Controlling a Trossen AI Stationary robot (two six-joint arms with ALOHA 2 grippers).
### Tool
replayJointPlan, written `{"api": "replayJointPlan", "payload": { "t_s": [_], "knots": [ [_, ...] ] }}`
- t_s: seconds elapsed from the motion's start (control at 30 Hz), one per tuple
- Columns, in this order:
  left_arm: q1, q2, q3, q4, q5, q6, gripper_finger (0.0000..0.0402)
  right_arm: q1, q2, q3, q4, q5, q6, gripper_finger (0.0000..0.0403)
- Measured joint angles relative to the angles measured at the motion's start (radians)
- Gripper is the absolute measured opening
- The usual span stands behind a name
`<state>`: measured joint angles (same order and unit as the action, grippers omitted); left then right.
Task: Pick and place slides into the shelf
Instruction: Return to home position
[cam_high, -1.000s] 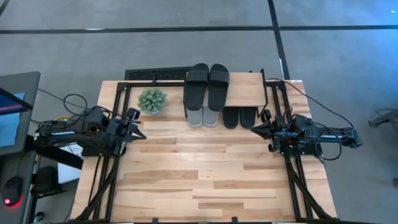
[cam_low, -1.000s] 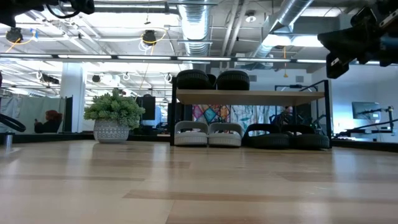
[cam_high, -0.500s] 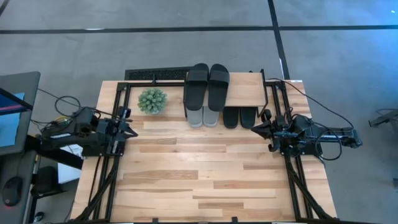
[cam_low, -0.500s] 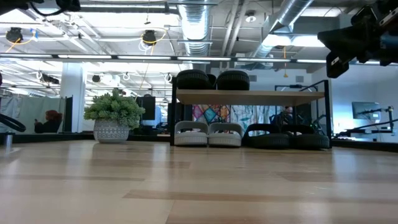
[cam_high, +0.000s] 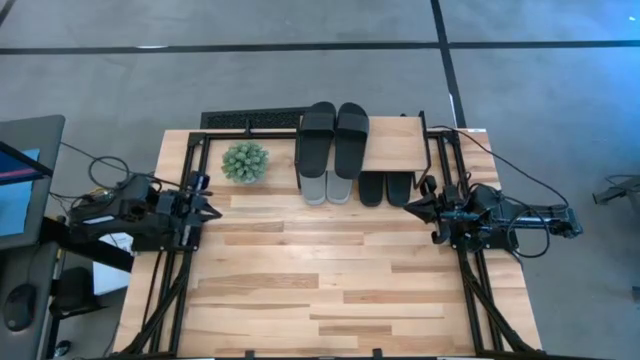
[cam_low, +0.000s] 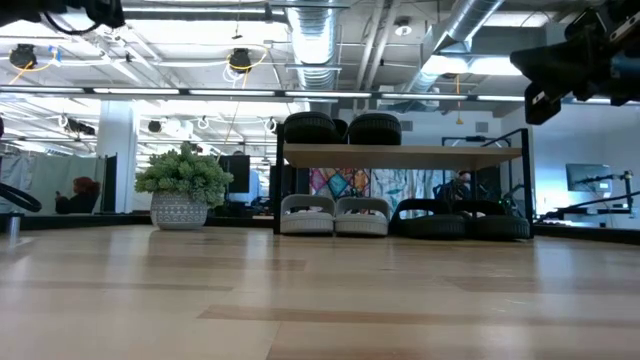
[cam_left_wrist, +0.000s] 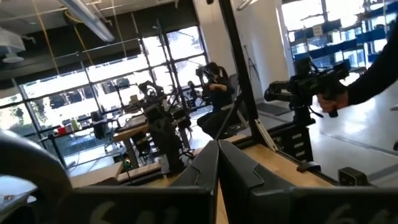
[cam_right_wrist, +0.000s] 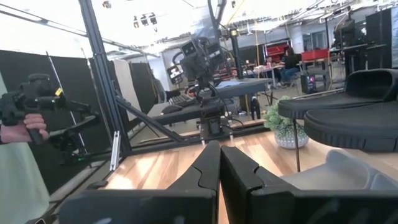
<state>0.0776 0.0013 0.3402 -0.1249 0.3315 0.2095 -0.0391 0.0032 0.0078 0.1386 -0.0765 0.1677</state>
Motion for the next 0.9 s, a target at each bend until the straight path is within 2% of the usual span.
{"api": "replayJointPlan", "payload": {
  "t_s": [0.07, 0.27, 0.4, 0.5, 0.77, 0.9],
  "knots": [
    [0.0, 0.0, -0.035, 0.055, -0.006, -0.021, 0.0, 0.0, 0.0, 0.0, 0.005, 0.0, 0.0, 0.0],
    [0.0, 0.001, -0.21, 0.37, 0.001, -0.042, 0.0, 0.0, 0.0, 0.0, 0.005, -0.001, 0.009, 0.0],
    [-0.001, 0.001, -0.323, 0.556, -0.005, -0.108, 0.0, 0.0, 0.0, 0.0, 0.005, -0.001, 0.009, 0.0],
    [-0.021, 0.004, -0.326, 0.559, -0.027, -0.126, 0.0, 0.0, 0.0, 0.0, 0.004, -0.001, 0.016, 0.0],
    [-0.126, 0.009, -0.329, 0.559, -0.133, -0.047, 0.0, 0.0, 0.0, 0.0, 0.002, 0.004, 0.017, 0.0],
    [-0.159, 0.009, -0.329, 0.413, -0.153, -0.064, 0.0, 0.0, 0.0, 0.0, -0.029, 0.004, 0.017, 0.0]
  ]
}}
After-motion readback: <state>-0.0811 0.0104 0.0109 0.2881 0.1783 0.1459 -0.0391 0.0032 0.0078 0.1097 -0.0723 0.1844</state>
